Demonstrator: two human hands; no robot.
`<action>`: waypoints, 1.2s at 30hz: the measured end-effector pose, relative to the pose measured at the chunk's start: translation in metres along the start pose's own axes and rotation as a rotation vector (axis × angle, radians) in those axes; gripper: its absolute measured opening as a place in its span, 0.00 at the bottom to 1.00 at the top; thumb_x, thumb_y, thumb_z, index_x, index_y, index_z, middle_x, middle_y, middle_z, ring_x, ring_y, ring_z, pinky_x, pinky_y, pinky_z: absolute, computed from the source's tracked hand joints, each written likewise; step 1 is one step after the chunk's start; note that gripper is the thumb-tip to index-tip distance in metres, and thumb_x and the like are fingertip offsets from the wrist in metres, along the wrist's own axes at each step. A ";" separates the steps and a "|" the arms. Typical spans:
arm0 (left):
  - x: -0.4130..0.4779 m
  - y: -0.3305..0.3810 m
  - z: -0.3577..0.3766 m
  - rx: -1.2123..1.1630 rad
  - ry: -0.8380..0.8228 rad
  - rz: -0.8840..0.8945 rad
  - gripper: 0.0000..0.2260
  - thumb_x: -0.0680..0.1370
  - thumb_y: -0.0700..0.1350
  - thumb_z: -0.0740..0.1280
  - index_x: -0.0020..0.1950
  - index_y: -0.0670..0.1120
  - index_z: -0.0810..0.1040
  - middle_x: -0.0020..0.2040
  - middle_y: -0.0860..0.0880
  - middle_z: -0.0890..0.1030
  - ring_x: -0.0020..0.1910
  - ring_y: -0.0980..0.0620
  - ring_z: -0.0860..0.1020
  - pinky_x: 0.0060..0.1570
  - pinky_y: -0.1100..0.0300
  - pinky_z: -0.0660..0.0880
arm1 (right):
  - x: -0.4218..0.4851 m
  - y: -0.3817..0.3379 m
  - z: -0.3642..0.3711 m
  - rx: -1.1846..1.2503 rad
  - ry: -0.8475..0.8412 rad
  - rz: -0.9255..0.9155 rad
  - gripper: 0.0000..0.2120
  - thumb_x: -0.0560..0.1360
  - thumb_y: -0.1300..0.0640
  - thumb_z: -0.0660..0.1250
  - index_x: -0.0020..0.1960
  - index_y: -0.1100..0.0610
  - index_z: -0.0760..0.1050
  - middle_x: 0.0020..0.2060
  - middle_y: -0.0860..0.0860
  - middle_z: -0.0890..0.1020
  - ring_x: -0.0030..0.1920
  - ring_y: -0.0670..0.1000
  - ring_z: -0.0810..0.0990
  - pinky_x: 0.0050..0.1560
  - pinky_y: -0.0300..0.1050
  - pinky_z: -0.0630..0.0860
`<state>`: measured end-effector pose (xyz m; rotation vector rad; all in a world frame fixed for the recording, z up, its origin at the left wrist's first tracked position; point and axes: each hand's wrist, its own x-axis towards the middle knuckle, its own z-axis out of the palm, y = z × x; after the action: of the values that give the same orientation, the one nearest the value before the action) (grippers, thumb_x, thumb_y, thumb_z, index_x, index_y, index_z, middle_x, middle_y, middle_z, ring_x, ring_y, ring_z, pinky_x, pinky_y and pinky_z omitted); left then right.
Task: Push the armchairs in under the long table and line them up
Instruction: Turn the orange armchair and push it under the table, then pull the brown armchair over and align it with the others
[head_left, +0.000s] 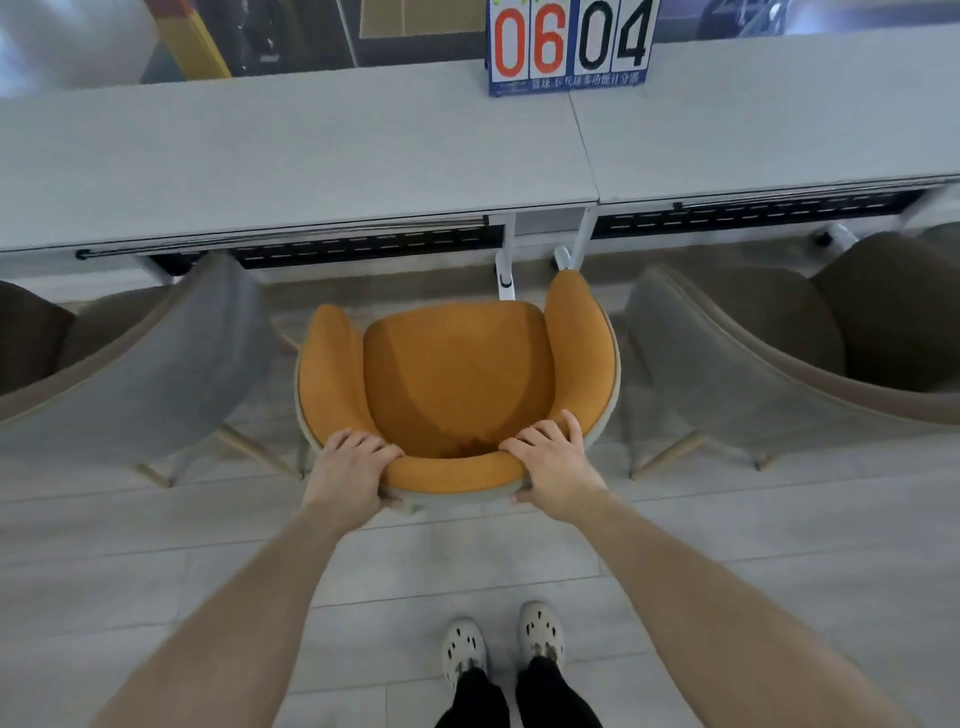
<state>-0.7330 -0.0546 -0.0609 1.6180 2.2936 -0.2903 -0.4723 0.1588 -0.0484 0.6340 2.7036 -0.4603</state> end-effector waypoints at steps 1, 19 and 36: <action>-0.001 0.001 0.001 0.002 0.016 0.002 0.29 0.67 0.69 0.77 0.65 0.61 0.79 0.60 0.59 0.82 0.64 0.51 0.77 0.73 0.48 0.66 | 0.000 0.000 0.000 0.005 0.002 0.001 0.36 0.73 0.36 0.76 0.77 0.42 0.69 0.69 0.47 0.76 0.76 0.57 0.66 0.81 0.71 0.40; -0.040 -0.038 -0.044 -0.277 -0.084 -0.157 0.34 0.78 0.52 0.75 0.82 0.56 0.66 0.81 0.53 0.69 0.79 0.49 0.67 0.78 0.51 0.65 | 0.030 -0.066 -0.033 0.171 -0.189 -0.012 0.54 0.67 0.15 0.60 0.81 0.48 0.65 0.75 0.50 0.73 0.78 0.55 0.67 0.82 0.67 0.53; -0.185 -0.440 -0.017 -0.499 -0.103 -0.428 0.27 0.77 0.54 0.77 0.74 0.53 0.76 0.68 0.50 0.82 0.65 0.47 0.81 0.63 0.55 0.74 | 0.229 -0.421 -0.045 0.075 -0.140 -0.065 0.28 0.82 0.43 0.68 0.75 0.57 0.70 0.70 0.58 0.75 0.71 0.62 0.75 0.71 0.60 0.73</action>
<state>-1.0928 -0.3597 0.0156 0.8522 2.3637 0.1016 -0.8767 -0.0970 0.0028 0.5143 2.5901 -0.6017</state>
